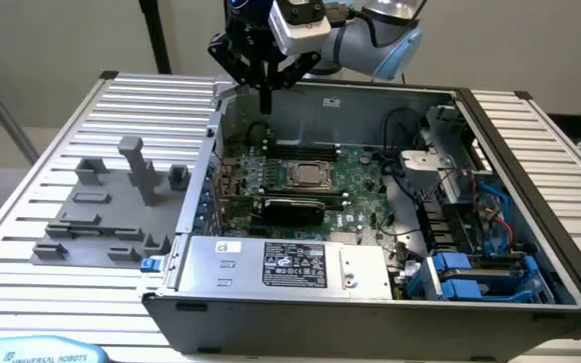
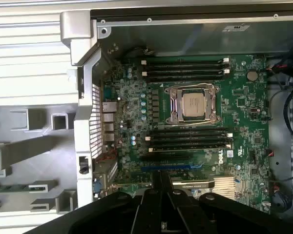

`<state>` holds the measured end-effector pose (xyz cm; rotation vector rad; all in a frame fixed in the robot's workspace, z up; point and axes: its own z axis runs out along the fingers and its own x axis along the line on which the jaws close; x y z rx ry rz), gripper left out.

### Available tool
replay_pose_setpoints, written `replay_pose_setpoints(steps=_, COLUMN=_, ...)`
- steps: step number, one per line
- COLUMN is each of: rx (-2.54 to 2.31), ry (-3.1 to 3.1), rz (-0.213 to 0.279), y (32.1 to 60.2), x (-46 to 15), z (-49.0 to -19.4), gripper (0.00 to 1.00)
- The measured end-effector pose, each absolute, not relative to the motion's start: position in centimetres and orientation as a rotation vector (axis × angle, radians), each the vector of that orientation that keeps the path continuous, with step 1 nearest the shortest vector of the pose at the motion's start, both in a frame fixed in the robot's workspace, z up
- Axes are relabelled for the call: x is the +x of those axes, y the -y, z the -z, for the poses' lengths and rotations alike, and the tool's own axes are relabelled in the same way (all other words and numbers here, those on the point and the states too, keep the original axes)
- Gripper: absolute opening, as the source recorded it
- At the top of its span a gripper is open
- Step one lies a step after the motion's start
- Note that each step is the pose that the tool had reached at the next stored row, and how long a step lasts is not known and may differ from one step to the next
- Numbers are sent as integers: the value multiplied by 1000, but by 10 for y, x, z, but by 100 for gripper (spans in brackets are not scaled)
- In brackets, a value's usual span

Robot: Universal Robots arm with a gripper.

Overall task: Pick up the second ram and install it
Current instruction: 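Reach for the second ram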

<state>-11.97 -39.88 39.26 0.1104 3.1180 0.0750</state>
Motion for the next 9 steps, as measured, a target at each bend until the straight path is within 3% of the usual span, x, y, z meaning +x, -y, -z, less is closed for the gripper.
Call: replay_pose_setpoints(steps=9, rx=110, ry=-3118, rz=-75, y=399, x=-119, z=-393, gripper=11)
